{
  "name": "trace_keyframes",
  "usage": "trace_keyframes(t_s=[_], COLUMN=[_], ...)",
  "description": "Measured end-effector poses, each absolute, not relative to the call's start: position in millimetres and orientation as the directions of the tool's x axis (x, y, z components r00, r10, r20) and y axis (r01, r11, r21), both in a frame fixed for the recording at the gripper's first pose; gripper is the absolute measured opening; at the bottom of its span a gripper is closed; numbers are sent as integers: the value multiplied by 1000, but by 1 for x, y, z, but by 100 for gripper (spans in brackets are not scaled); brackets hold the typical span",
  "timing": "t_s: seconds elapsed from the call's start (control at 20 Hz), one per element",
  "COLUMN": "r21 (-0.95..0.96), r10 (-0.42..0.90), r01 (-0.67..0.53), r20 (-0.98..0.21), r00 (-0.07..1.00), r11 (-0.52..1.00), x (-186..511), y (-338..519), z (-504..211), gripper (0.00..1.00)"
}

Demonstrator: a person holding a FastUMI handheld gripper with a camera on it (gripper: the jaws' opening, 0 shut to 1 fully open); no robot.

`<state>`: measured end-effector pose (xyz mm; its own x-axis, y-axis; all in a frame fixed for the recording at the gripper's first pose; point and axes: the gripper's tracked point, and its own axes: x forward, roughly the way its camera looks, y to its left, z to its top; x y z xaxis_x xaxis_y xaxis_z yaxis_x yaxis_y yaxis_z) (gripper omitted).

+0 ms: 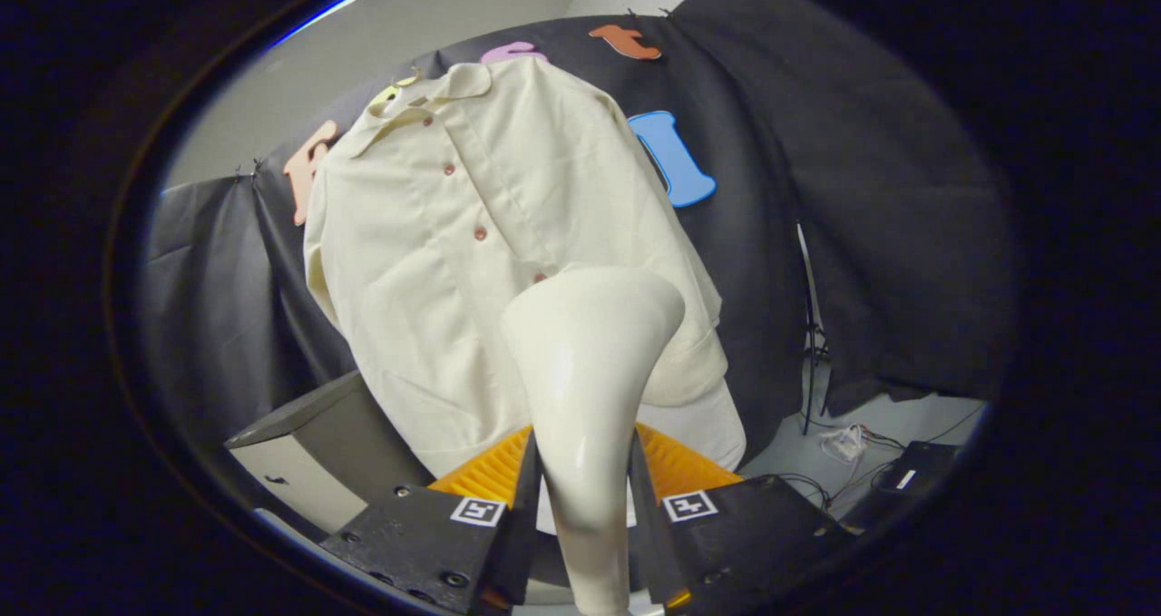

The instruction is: Iron the clothes twice with a garment steamer, once on the left side and once on the right side.

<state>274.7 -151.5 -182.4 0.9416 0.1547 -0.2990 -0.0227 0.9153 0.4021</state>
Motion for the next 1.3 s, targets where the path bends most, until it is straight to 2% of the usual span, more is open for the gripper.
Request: trace_keyframes(t_s=[0.2, 0.7, 1.05, 1.3], r21=[369, 320, 113, 143], r10=[88, 111, 158, 172], r01=[4, -80, -155, -165], r20=[-231, -81, -20, -38], r00=[969, 991, 987, 984], r11=[929, 944, 981, 976], x=[253, 205, 149, 115], y=[-148, -87, -10, 37], z=[-127, -6, 21, 9], gripper=[49, 48, 48, 48])
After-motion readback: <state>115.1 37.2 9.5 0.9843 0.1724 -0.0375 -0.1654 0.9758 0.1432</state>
